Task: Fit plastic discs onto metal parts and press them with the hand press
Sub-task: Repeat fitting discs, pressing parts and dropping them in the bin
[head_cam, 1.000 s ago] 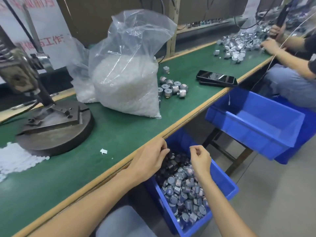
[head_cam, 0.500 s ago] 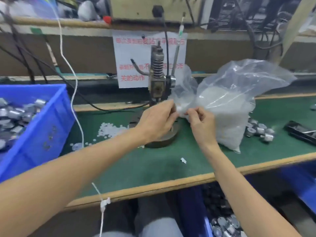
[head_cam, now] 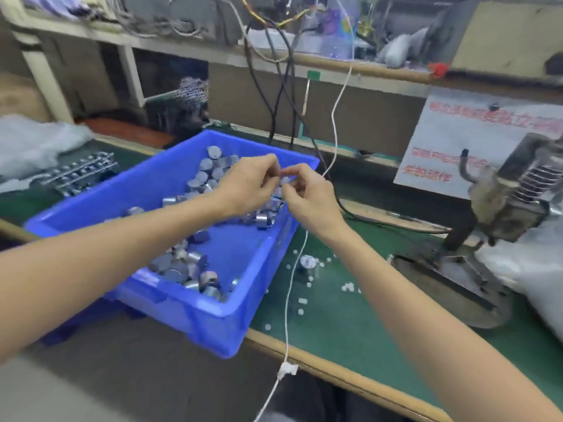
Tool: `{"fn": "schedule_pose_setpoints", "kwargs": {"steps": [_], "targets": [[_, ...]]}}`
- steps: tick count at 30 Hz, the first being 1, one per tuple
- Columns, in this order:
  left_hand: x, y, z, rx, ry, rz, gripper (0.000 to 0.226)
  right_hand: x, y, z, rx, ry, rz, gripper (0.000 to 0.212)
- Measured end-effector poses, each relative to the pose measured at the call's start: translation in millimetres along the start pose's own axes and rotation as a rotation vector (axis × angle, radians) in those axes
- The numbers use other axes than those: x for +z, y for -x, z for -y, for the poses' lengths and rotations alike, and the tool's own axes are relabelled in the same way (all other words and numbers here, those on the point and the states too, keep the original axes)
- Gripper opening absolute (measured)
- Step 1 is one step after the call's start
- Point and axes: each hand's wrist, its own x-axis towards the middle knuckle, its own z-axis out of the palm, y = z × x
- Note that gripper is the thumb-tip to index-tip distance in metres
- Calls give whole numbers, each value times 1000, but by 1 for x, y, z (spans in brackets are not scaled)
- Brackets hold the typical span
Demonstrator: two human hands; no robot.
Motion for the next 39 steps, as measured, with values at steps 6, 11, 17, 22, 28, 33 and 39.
{"fn": "schedule_pose_setpoints", "kwargs": {"steps": [6, 11, 17, 22, 28, 33, 39], "targets": [[-11, 25, 70, -291, -442, 910, 29, 46, -19, 10, -76, 393, 472, 21], [11, 42, 91, -321, -671, 1130, 33, 50, -18, 7, -91, 593, 503, 23], [-1, 31, 70, -360, -350, 887, 23, 48, -15, 5, -108, 496, 439, 22], [-31, 23, 23, -329, 93, 341, 21, 22, -6, 4, -51, -14, 153, 20], [-10, 2, -66, -150, 55, 254, 18, -42, 19, -23, 331, -653, 366, 43], [53, 2, -118, -93, -89, 454, 23, -77, 60, -71, 518, -726, 136, 23], [125, 22, -104, -238, -93, 685, 34, -85, 124, -122, 676, -380, -88, 12]]}}
